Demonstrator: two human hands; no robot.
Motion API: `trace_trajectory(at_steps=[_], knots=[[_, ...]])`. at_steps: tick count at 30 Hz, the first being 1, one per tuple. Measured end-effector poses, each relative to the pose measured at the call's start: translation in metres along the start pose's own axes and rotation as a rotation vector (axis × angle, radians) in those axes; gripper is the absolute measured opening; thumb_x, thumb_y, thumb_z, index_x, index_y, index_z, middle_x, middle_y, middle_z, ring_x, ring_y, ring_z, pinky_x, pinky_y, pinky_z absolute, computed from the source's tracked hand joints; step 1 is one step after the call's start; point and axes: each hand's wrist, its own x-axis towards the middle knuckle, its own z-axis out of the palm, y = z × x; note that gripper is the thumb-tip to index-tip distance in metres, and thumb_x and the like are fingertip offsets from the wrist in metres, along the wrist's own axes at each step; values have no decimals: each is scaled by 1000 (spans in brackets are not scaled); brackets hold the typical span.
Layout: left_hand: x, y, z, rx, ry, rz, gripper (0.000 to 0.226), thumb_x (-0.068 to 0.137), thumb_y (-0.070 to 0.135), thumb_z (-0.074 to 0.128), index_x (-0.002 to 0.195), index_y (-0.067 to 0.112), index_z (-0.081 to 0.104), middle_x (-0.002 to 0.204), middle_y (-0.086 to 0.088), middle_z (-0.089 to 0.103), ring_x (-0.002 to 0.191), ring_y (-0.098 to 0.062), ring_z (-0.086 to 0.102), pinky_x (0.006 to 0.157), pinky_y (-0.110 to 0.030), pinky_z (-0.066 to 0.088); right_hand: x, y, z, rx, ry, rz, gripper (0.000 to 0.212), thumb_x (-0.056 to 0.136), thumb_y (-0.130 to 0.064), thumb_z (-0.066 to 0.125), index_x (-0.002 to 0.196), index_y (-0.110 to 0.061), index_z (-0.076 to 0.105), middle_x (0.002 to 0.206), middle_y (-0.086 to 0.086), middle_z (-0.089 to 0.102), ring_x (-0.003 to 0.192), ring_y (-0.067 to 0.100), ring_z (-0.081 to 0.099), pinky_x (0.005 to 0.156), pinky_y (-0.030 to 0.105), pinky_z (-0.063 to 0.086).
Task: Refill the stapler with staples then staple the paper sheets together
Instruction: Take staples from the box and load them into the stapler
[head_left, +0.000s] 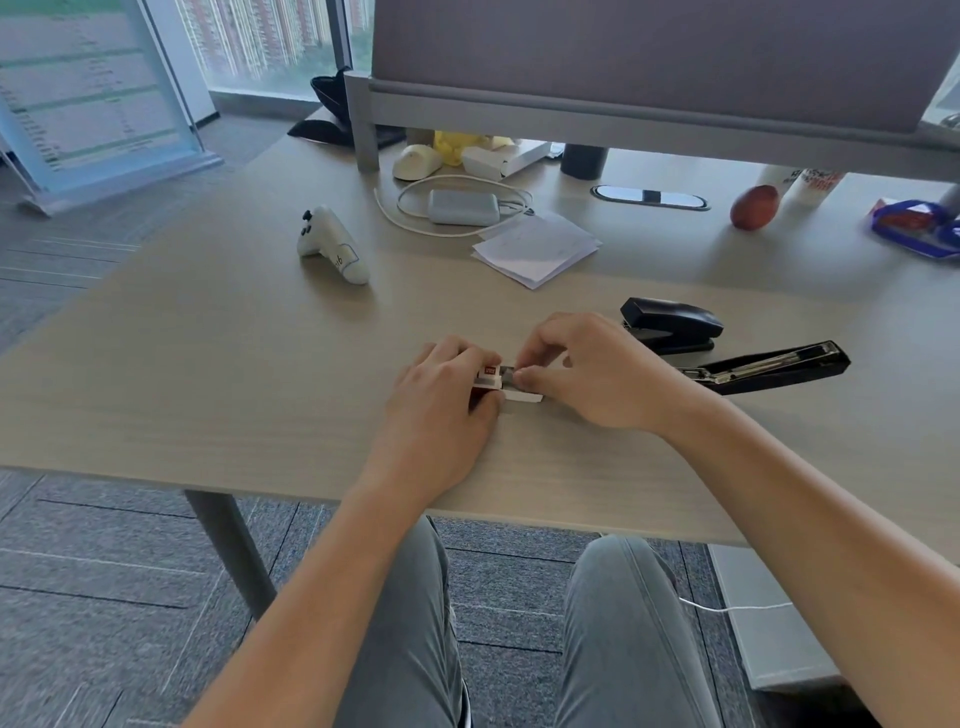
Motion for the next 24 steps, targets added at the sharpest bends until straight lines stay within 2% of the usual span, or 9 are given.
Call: trace_trajectory(at_steps=[5, 10, 14, 17, 21, 24], knots=[[-1, 2, -1, -4, 4, -8, 33, 89, 25, 65, 121, 19, 66, 116, 2, 63, 113, -23, 53, 94, -39, 45, -4, 4, 2, 66, 109, 2, 8, 94, -28, 68, 93, -22, 74, 98, -8, 73, 94, 11, 65, 90, 35, 51], [-3, 5, -2, -10, 16, -5, 44, 88, 27, 66, 131, 19, 59, 125, 2, 60, 120, -21, 49, 97, -37, 43, -11, -2, 0, 169, 278, 16, 8, 96, -20, 65, 89, -23, 67, 84, -11, 75, 81, 6, 67, 76, 23, 49], [-6, 7, -2, 33, 61, 23, 50, 86, 27, 68, 133, 16, 57, 137, -3, 54, 130, -27, 45, 108, -46, 40, -19, -2, -5, 226, 341, 25, 11, 99, -16, 59, 102, -22, 68, 84, -12, 73, 78, -2, 65, 76, 17, 49], [-7, 13, -2, 57, 111, 87, 47, 85, 21, 70, 130, 13, 58, 137, -7, 55, 135, -30, 43, 111, -50, 37, -27, 4, -10, 260, 414, 31, 18, 100, -15, 59, 107, -22, 74, 84, -13, 73, 76, 4, 67, 76, 21, 51], [-11, 34, 5, -13, 180, 130, 39, 85, 13, 70, 123, 11, 63, 133, -6, 57, 135, -27, 43, 110, -48, 39, -44, 17, -22, 583, 488, 181, 22, 101, -7, 57, 101, -17, 77, 83, 8, 74, 58, 14, 66, 64, 30, 59], [-13, 59, 17, -66, 198, 165, 35, 87, 10, 68, 122, 10, 65, 129, -5, 59, 127, -24, 47, 104, -41, 44, -58, 26, -36, 918, 479, 341, 18, 101, -1, 58, 101, -8, 75, 91, 11, 72, 60, 12, 69, 61, 23, 59]])
